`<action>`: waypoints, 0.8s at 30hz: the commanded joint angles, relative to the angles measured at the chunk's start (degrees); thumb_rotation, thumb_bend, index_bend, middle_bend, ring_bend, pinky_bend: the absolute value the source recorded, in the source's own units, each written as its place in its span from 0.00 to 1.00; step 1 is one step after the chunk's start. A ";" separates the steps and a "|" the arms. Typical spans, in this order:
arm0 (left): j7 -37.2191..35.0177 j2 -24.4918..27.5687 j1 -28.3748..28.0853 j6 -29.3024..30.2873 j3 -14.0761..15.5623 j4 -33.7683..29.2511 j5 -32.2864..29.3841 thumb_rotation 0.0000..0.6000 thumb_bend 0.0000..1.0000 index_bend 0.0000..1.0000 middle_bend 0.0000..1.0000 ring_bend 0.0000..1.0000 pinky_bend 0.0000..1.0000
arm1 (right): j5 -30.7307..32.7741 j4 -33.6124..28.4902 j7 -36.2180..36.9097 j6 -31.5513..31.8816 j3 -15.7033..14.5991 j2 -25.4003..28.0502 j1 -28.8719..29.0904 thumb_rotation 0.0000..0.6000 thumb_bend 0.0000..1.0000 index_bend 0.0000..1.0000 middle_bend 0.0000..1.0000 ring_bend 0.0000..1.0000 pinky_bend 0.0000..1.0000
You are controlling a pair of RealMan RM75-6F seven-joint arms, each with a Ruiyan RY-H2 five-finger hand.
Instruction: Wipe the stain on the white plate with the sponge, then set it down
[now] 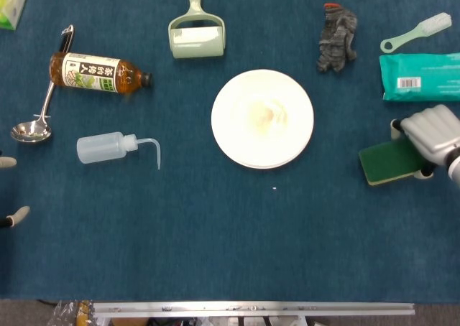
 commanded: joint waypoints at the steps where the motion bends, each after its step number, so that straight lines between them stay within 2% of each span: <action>1: -0.13 -0.06 -0.02 -0.11 0.05 0.09 -0.06 1.00 0.00 0.29 0.20 0.26 0.51 | 8.90 -0.69 -3.25 -3.66 -0.85 0.05 2.94 1.00 0.00 0.00 0.01 0.14 0.29; 5: -0.39 -0.24 -0.08 -0.22 0.12 0.41 -0.06 1.00 0.00 0.29 0.20 0.26 0.51 | 13.36 -2.60 -4.12 -2.97 -0.96 0.74 4.37 1.00 0.00 0.00 0.00 0.10 0.33; 8: -0.62 -0.45 -0.15 0.21 -0.14 0.57 0.02 1.00 0.00 0.29 0.20 0.26 0.51 | 12.33 -4.76 -0.80 -2.12 0.85 2.50 3.42 1.00 0.00 0.00 0.00 0.09 0.36; 11: -0.49 -1.11 -0.22 1.69 -1.11 0.63 0.07 1.00 0.00 0.29 0.20 0.26 0.51 | 0.84 -5.48 8.79 4.21 5.47 4.28 -2.87 1.00 0.00 0.00 0.00 0.09 0.37; 12: -0.40 -1.41 -0.34 2.55 -1.57 0.62 0.35 1.00 0.00 0.29 0.20 0.25 0.51 | -5.81 -4.65 11.92 8.54 6.12 4.39 -6.14 1.00 0.00 0.00 0.01 0.09 0.38; 15: -0.13 -1.33 -0.95 4.06 -2.22 0.14 1.64 1.00 0.00 0.29 0.20 0.25 0.51 | -18.51 -1.36 17.31 19.26 5.92 3.87 -13.40 1.00 0.00 0.02 0.09 0.10 0.37; 19: 1.75 -0.18 -1.80 5.04 -2.76 -1.49 2.81 1.00 0.00 0.29 0.21 0.25 0.49 | -24.14 0.04 21.04 26.46 4.75 5.41 -19.96 1.00 0.00 0.10 0.19 0.13 0.35; 24: 4.30 1.46 -2.24 6.33 -3.54 -4.22 3.13 1.00 0.00 0.30 0.22 0.25 0.48 | -26.69 0.17 24.35 32.16 3.43 8.05 -27.25 1.00 0.00 0.14 0.24 0.14 0.35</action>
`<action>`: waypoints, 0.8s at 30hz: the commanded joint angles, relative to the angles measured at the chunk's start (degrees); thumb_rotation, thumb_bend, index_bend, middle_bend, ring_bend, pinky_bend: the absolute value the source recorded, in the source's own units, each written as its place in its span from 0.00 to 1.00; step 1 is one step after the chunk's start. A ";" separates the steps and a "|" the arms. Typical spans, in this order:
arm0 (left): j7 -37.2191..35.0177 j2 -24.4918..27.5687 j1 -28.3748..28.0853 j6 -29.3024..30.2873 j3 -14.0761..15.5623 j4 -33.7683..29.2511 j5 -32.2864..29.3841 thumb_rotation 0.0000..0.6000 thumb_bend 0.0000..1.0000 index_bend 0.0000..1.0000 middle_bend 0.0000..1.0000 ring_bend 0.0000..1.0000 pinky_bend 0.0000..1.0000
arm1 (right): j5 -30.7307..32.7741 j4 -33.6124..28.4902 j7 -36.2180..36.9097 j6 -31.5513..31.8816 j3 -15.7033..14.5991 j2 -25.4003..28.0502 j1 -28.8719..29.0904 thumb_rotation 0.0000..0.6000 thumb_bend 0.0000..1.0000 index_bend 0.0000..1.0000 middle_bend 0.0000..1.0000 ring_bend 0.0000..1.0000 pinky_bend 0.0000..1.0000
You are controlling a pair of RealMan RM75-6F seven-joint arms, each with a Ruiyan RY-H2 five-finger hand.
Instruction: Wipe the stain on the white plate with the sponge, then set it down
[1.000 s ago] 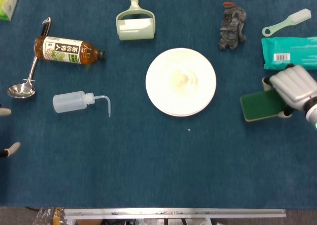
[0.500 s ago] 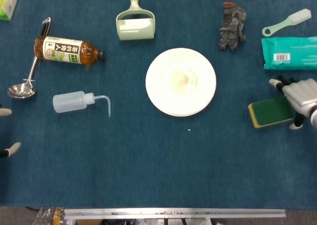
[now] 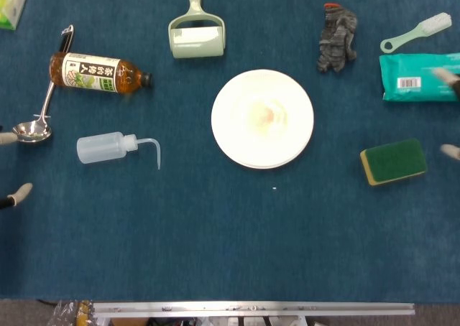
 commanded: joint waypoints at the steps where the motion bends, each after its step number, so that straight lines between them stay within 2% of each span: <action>1: 1.59 1.26 -0.35 0.57 -0.41 -1.74 0.24 1.00 0.00 0.30 0.22 0.25 0.48 | -4.04 1.29 5.13 6.87 -0.69 2.81 -8.28 1.00 0.00 0.16 0.25 0.14 0.35; 13: 5.13 3.24 -0.93 0.37 -0.33 -5.21 -0.17 1.00 0.00 0.31 0.23 0.25 0.48 | -5.69 3.13 17.46 15.09 0.44 4.03 -22.39 1.00 0.00 0.21 0.29 0.16 0.35; 24: 3.69 3.87 0.41 2.81 -0.16 -5.44 -0.40 1.00 0.00 0.32 0.24 0.25 0.48 | -8.57 6.38 24.48 21.28 3.61 1.61 -31.14 1.00 0.00 0.21 0.30 0.17 0.35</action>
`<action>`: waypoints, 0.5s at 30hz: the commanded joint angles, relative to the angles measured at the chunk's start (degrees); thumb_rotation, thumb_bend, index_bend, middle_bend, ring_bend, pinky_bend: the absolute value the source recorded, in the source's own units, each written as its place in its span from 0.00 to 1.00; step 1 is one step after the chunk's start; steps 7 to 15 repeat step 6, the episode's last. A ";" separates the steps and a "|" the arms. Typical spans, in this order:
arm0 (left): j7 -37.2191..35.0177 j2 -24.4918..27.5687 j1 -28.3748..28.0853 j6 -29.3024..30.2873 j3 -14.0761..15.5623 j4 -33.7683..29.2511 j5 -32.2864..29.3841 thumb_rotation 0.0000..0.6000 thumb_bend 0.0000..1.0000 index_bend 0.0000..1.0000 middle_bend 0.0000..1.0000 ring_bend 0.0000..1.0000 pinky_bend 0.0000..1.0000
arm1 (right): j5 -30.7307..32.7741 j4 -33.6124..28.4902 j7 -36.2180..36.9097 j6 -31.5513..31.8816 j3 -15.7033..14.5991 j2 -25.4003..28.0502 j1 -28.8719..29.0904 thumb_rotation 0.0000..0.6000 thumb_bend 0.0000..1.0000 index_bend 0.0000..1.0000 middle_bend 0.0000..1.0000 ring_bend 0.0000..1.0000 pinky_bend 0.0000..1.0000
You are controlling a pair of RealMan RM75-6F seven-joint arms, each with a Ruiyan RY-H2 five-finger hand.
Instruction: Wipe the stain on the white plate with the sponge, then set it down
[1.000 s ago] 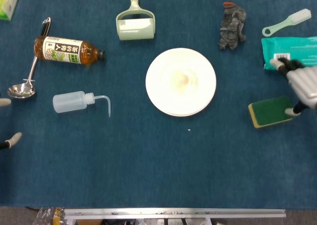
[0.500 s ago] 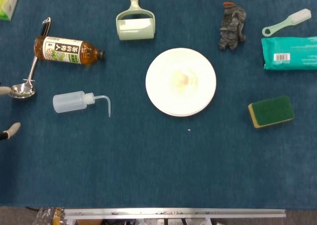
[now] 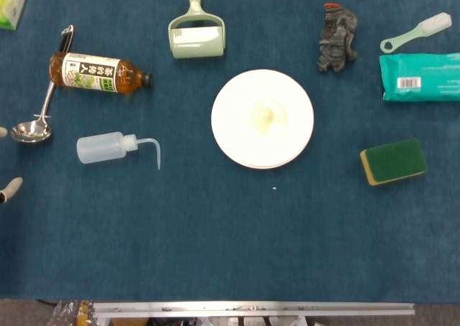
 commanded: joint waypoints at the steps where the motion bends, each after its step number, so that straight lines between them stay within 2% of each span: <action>1: -1.05 0.09 0.14 -0.51 0.06 0.25 -0.65 1.00 0.00 0.32 0.24 0.25 0.48 | -0.66 1.04 1.27 0.54 1.26 -0.57 -1.46 1.00 0.00 0.21 0.30 0.17 0.35; 6: -1.82 -0.30 -0.22 -1.87 0.09 1.30 -1.48 1.00 0.00 0.32 0.25 0.25 0.48 | -1.19 1.53 1.28 -0.16 3.19 -0.42 -2.02 1.00 0.00 0.21 0.30 0.17 0.35; 15: -1.82 -0.30 -0.22 -1.87 0.09 1.30 -1.48 1.00 0.00 0.32 0.25 0.25 0.48 | -1.19 1.53 1.28 -0.16 3.19 -0.42 -2.02 1.00 0.00 0.21 0.30 0.17 0.35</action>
